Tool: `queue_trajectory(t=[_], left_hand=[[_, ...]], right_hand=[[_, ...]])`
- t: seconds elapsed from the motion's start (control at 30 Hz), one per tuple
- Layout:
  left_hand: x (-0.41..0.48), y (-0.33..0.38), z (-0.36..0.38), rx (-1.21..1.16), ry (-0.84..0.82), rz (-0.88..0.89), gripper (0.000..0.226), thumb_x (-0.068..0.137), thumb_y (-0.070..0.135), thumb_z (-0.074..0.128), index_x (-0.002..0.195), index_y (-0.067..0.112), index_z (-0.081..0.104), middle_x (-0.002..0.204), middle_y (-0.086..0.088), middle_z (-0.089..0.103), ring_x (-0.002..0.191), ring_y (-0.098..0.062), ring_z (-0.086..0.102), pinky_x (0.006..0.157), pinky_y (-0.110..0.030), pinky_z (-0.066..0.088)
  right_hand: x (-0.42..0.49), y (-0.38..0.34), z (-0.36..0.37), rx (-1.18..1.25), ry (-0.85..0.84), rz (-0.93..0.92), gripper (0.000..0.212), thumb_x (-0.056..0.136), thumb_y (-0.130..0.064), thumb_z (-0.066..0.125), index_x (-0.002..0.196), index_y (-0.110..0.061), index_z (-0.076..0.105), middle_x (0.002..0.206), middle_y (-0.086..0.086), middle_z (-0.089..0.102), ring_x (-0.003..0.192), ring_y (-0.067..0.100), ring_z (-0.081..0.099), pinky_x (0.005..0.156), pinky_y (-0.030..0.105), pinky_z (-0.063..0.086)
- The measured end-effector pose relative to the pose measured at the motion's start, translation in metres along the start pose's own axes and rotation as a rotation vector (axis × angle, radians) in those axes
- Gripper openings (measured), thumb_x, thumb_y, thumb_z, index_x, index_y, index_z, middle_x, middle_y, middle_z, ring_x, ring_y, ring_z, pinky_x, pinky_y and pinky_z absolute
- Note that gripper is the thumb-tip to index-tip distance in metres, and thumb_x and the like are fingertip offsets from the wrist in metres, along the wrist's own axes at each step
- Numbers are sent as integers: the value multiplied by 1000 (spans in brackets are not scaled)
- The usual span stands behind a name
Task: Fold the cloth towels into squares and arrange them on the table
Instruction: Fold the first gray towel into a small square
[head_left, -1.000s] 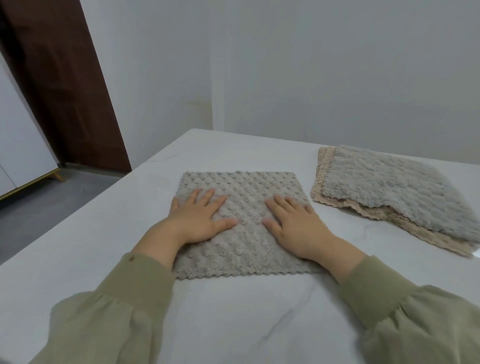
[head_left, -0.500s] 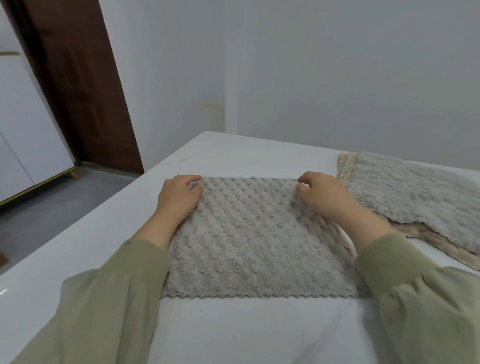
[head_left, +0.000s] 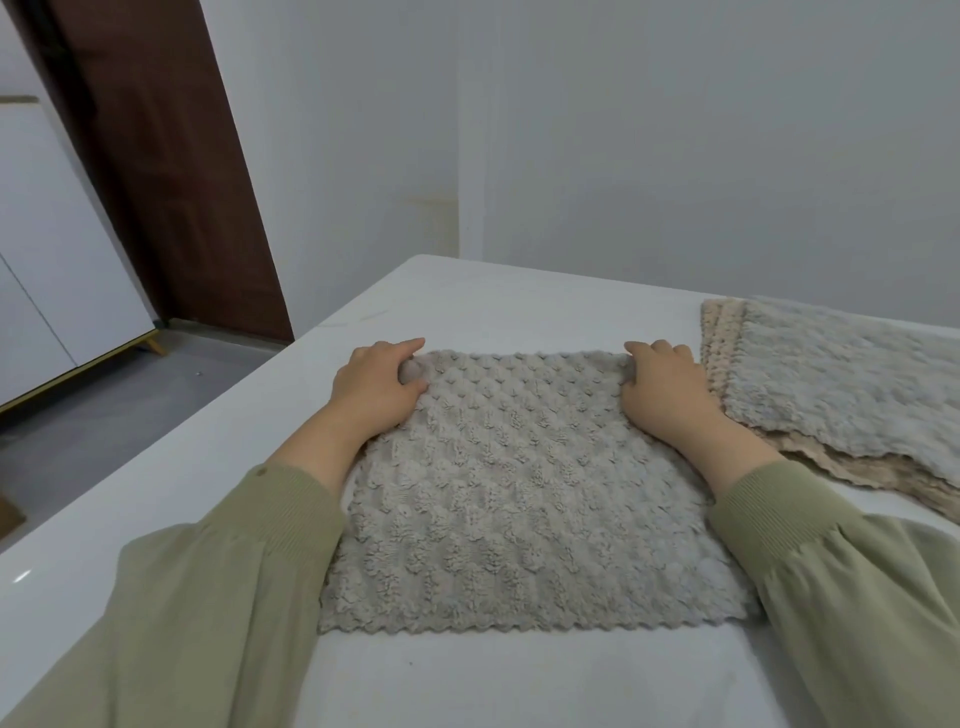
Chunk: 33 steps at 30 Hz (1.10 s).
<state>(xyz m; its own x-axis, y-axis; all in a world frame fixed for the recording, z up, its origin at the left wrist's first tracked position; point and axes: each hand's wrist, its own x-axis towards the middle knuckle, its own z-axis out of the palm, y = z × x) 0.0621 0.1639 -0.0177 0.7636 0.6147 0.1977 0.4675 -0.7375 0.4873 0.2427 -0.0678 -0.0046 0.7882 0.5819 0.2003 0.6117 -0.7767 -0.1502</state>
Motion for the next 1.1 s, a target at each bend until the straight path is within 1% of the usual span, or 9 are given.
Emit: queue_trajectory(t=[0.17, 0.37, 0.43, 0.5, 0.6, 0.77, 0.87, 0.93, 1.1], left_hand=[[-2, -2, -3, -208, 22, -69, 54, 84, 18, 68, 134, 28, 51, 126, -11, 54, 116, -25, 51, 104, -41, 38], [-5, 3, -3, -159, 50, -59, 30, 85, 34, 65, 112, 21, 66, 112, -1, 65, 107, -22, 56, 94, -39, 45], [-7, 5, -5, -197, 78, -46, 7, 85, 32, 64, 88, 27, 65, 90, 3, 66, 91, -22, 59, 82, -35, 47], [-7, 5, -5, -276, 135, -37, 17, 84, 16, 63, 74, 28, 57, 76, 7, 60, 75, -19, 56, 67, -28, 44], [-7, 5, -6, -390, 211, -41, 30, 80, -5, 57, 80, 25, 54, 78, 9, 58, 75, -10, 53, 59, -7, 36], [-8, 5, -7, -444, 194, 22, 50, 76, -12, 55, 113, 21, 62, 79, 7, 55, 74, -3, 51, 63, -1, 35], [-10, 9, -8, -455, 221, 50, 19, 76, 4, 69, 77, 24, 67, 72, 10, 61, 68, -4, 52, 62, -9, 36], [-12, 12, -9, -463, 285, 55, 31, 77, 13, 71, 54, 20, 51, 54, 10, 47, 54, -4, 39, 53, -15, 29], [-12, 14, -12, -637, 351, -20, 42, 79, 10, 69, 47, 22, 45, 37, 13, 37, 41, -2, 31, 45, -17, 24]], right_hand=[[-2, 0, -1, 61, 113, 29, 9, 85, -8, 46, 88, -7, 54, 89, 15, 58, 94, 34, 49, 72, 35, 35], [-3, 2, -1, 212, 271, -25, 21, 72, 6, 50, 85, -11, 51, 83, 10, 59, 81, 27, 46, 64, 35, 37], [-4, 1, -1, 302, 285, -40, 32, 71, 11, 48, 96, -9, 51, 84, 9, 56, 80, 26, 46, 59, 33, 33], [-5, 0, -3, 349, 328, -54, 48, 71, 13, 47, 115, -6, 51, 88, 7, 53, 88, 27, 48, 61, 32, 32], [-4, 1, -2, 298, 419, -64, 46, 71, 15, 46, 113, 0, 57, 98, 14, 58, 102, 34, 49, 73, 35, 38], [0, 8, 2, 163, 529, -49, 14, 66, 11, 58, 72, 2, 67, 69, 16, 54, 73, 34, 48, 60, 35, 30], [-2, 7, -3, 160, 534, -8, 18, 71, 1, 61, 54, -3, 56, 53, 7, 41, 62, 30, 42, 57, 34, 29], [-1, 8, -6, 174, 488, 33, 30, 76, -7, 60, 50, -2, 47, 47, 7, 36, 55, 27, 37, 52, 32, 26], [0, 11, -18, 417, 411, 128, 42, 84, -12, 55, 48, -9, 33, 45, 7, 31, 45, 23, 28, 47, 25, 20]])
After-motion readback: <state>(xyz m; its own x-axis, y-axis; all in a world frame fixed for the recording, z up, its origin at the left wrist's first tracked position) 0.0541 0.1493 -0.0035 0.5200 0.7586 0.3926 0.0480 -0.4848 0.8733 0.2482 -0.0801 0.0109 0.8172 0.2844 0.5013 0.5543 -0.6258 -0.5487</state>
